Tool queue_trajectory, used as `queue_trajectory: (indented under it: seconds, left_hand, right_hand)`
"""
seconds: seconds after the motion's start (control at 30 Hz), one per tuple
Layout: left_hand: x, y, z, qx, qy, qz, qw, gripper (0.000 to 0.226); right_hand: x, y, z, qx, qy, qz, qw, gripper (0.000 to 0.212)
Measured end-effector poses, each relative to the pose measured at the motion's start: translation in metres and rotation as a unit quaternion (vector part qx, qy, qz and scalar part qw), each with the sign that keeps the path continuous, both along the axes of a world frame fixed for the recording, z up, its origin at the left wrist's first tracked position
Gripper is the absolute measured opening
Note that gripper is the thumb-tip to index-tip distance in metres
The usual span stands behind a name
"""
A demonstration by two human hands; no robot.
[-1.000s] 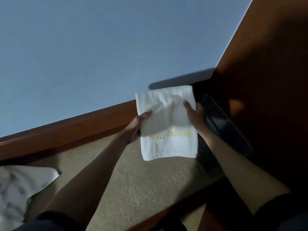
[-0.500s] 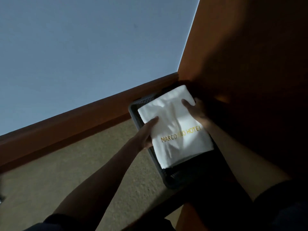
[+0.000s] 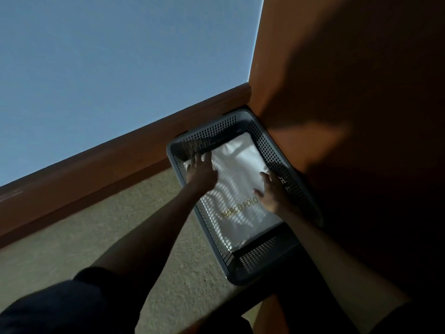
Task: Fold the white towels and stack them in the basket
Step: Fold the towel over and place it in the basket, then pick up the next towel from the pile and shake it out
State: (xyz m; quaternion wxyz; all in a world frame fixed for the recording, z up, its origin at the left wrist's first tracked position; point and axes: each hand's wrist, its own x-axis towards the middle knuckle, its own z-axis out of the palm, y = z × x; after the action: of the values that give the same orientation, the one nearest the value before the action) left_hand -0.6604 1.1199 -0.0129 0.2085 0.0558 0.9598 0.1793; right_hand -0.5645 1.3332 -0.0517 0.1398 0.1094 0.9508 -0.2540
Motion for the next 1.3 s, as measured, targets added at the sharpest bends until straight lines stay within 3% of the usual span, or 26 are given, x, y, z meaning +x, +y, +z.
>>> queue_trajectory:
  seconds: [0.17,0.33,0.5,0.63,0.77,0.83,1.1,1.2,1.3]
  left_hand:
    - [-0.031,-0.011,-0.035,-0.077,-0.060,-0.050,0.994,0.090]
    - [-0.027,-0.006,-0.036,-0.119,-0.047,-0.091,0.988,0.088]
    - [-0.018,-0.005,-0.026,-0.157,-0.005,-0.076,0.985,0.096]
    - [0.018,0.020,-0.019,-0.106,0.062,-0.131,0.984,0.075]
    - [0.051,0.019,-0.019,-0.128,-0.074,-0.164,0.975,0.075]
    - [0.054,0.011,-0.009,-0.141,-0.095,-0.176,0.970,0.076]
    - [0.069,-0.079,0.102,0.022,-0.018,-0.099,0.995,0.038]
    - [0.100,-0.150,0.144,0.069,0.010,-0.054,0.996,0.030]
    - [0.139,-0.233,0.173,0.071,0.030,0.008,0.997,0.028]
  right_hand:
    - [0.021,0.007,-0.027,0.026,0.056,0.044,0.997,0.077]
    - [0.030,0.014,-0.029,0.010,0.069,0.046,0.996,0.081]
    - [0.033,0.004,-0.017,0.057,0.034,0.037,0.997,0.075]
    - [0.030,-0.013,-0.005,0.113,-0.040,0.032,0.992,0.068]
    - [0.034,-0.026,0.009,0.117,-0.093,0.057,0.987,0.063]
    - [0.032,-0.035,0.022,0.110,-0.118,0.065,0.985,0.059]
    - [-0.001,-0.108,0.095,0.041,-0.097,0.088,0.990,0.019]
    - [-0.010,-0.162,0.129,-0.030,-0.055,0.131,0.989,0.043]
    - [-0.008,-0.234,0.169,-0.032,-0.069,0.196,0.978,0.037]
